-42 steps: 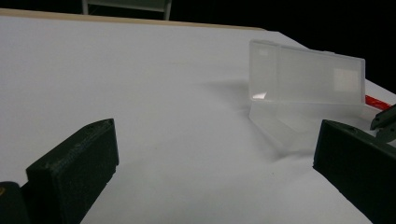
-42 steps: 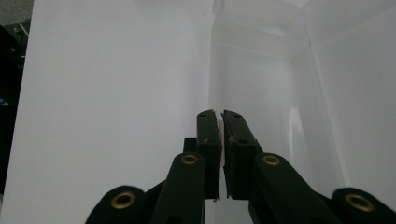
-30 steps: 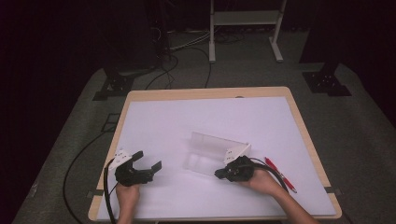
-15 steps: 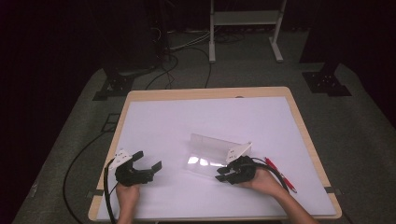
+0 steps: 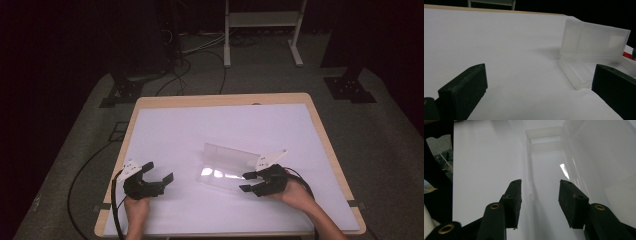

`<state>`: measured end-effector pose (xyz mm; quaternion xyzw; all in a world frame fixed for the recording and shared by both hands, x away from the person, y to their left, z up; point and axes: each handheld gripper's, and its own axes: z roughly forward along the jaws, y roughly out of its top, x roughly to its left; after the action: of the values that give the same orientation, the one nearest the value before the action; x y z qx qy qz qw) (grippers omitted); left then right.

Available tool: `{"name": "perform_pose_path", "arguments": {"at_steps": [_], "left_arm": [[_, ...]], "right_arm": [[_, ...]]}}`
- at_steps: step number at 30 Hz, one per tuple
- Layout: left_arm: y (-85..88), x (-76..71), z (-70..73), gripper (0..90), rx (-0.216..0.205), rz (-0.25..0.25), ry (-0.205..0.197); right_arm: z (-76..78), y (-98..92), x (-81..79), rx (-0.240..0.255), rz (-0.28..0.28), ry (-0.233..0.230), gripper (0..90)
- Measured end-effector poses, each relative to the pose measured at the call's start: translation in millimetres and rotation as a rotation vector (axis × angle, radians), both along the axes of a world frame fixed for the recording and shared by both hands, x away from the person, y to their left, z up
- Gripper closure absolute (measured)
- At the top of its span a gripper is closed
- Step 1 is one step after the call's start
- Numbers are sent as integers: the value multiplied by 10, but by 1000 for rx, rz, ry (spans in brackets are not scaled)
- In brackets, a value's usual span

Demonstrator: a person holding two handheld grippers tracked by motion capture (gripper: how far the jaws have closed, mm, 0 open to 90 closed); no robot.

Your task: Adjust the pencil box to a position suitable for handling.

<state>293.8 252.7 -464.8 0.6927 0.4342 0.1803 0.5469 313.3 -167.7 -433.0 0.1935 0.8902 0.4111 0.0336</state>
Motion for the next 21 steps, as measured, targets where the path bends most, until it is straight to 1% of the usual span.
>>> {"name": "perform_pose_path", "arguments": {"at_steps": [5,21], "left_arm": [[-2,0,0,0,2,0,-1],[-9,-1,-1,0,7,0,0]], "right_arm": [[40,-159,-28,-2,-40,-12,495],[90,-681,-138,16,-160,-35,484]]}}
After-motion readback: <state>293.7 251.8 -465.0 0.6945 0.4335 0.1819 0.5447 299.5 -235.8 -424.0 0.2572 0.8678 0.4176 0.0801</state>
